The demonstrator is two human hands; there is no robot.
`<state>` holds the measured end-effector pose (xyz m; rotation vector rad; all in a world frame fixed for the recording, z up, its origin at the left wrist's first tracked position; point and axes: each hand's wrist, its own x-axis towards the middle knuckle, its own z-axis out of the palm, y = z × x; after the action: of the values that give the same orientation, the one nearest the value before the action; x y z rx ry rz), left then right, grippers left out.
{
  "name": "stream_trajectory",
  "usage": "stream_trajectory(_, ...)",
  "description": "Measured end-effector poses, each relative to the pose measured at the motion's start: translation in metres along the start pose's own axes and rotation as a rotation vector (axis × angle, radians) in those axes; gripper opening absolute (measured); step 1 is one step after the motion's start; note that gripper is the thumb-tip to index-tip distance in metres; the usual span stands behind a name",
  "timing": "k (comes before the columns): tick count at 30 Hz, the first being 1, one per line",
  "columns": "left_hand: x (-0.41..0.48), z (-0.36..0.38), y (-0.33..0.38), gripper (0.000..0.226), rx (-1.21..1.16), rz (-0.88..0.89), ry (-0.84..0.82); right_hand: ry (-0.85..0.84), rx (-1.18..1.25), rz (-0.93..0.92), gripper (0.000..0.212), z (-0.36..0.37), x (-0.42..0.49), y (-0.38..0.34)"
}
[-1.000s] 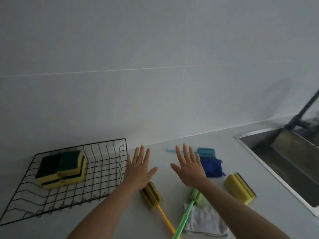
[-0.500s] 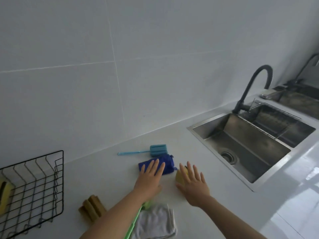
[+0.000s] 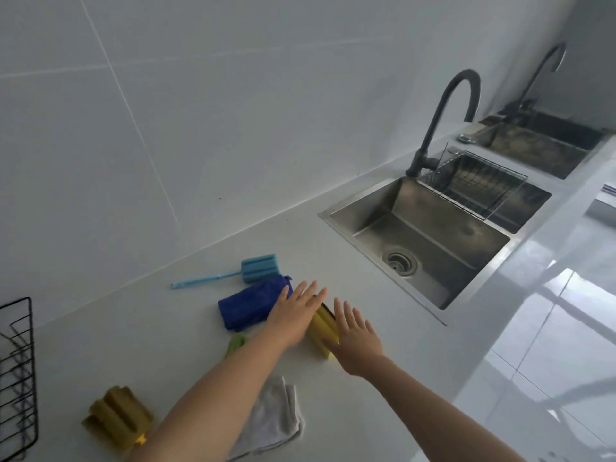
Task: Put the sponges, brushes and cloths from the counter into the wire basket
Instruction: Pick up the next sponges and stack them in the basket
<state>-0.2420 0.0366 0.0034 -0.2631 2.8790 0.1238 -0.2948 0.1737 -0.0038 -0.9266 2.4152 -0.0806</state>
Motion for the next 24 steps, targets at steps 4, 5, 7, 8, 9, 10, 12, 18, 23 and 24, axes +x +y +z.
stream_trajectory(4,0.008,0.004,0.0,0.067,-0.007,0.027,-0.003,-0.011,0.051,-0.007,0.071,0.002,0.003,-0.001)
stream_trajectory(5,0.009,0.005,0.0,0.064,-0.024,0.028,0.015,-0.016,0.068,-0.01,0.071,0.002,0.003,-0.002)
stream_trajectory(7,0.009,0.007,-0.001,0.056,-0.06,0.025,0.058,-0.022,0.114,-0.015,0.069,0.0,0.001,-0.005)
stream_trajectory(8,0.008,0.007,-0.001,0.052,-0.075,0.02,0.073,-0.023,0.122,-0.029,0.067,-0.002,-0.001,-0.006)
stream_trajectory(9,0.007,0.007,-0.002,0.048,-0.083,0.012,0.078,-0.024,0.113,-0.055,0.063,-0.003,-0.002,-0.007)
stream_trajectory(10,0.005,0.005,-0.002,0.044,-0.084,0.005,0.082,-0.019,0.089,-0.092,0.06,-0.005,-0.004,-0.008)
stream_trajectory(12,0.001,0.001,-0.005,0.038,-0.085,-0.014,0.094,0.007,0.043,-0.154,0.053,-0.007,-0.006,-0.012)
stream_trajectory(18,-0.021,-0.014,-0.026,0.038,-0.109,-0.107,0.188,0.131,0.147,-0.17,0.053,-0.015,-0.001,-0.036)
stream_trajectory(23,-0.06,-0.031,-0.064,0.037,-0.185,-0.234,0.211,0.217,-0.103,-0.429,0.049,-0.026,0.008,-0.08)
stream_trajectory(24,-0.071,-0.034,-0.075,0.038,-0.206,-0.264,0.218,0.239,-0.14,-0.458,0.05,-0.023,0.013,-0.089)
